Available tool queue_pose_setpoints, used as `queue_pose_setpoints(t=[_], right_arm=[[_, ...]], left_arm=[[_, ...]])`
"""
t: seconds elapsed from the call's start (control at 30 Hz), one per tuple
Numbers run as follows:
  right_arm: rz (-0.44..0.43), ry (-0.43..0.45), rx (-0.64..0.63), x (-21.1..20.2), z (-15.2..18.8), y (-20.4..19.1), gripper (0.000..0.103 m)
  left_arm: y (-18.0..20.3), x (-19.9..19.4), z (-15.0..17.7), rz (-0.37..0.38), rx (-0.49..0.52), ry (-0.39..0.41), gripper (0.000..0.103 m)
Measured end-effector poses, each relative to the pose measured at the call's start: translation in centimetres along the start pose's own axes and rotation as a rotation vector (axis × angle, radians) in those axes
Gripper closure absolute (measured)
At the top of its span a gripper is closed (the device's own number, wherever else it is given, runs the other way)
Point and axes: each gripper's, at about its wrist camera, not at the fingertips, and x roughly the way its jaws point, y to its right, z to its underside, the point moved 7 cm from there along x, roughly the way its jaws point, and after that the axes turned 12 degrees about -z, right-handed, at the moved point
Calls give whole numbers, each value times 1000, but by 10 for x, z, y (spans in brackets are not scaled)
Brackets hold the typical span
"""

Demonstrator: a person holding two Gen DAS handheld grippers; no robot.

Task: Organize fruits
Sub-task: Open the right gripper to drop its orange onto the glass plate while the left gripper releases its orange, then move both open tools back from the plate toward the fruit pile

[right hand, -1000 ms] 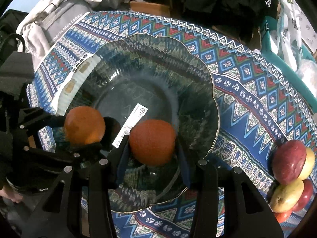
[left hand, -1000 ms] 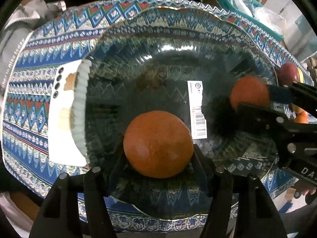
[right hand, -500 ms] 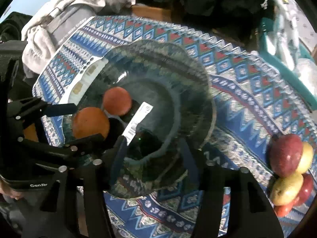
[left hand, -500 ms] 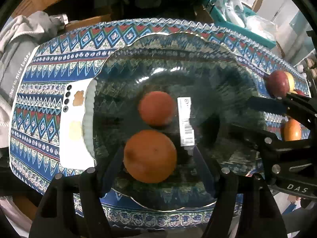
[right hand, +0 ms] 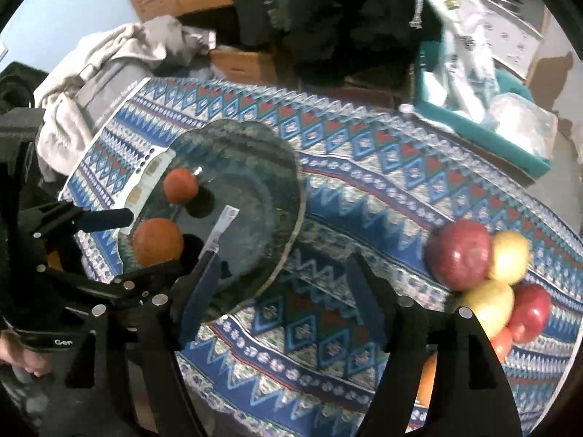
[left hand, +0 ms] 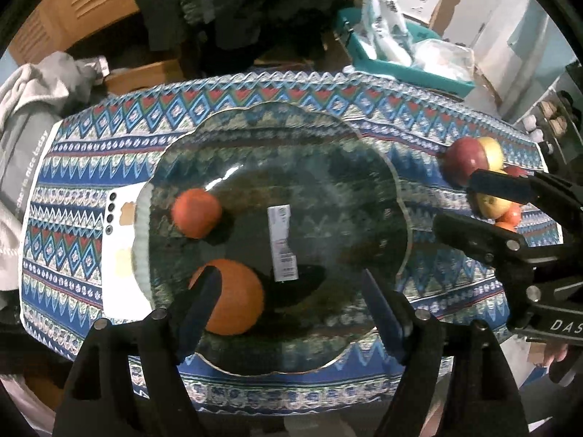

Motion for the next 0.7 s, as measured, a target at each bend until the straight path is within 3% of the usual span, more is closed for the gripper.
queue_pose_setpoints(t=[0.47,0.7], right_arm=[[104,95,108,-71,30,59,19],[175,121,164,-101,50,95,18]], left_arm=[[59,-30,-12,30,88,61,19],[100,-45,-17,71,137,95,16]])
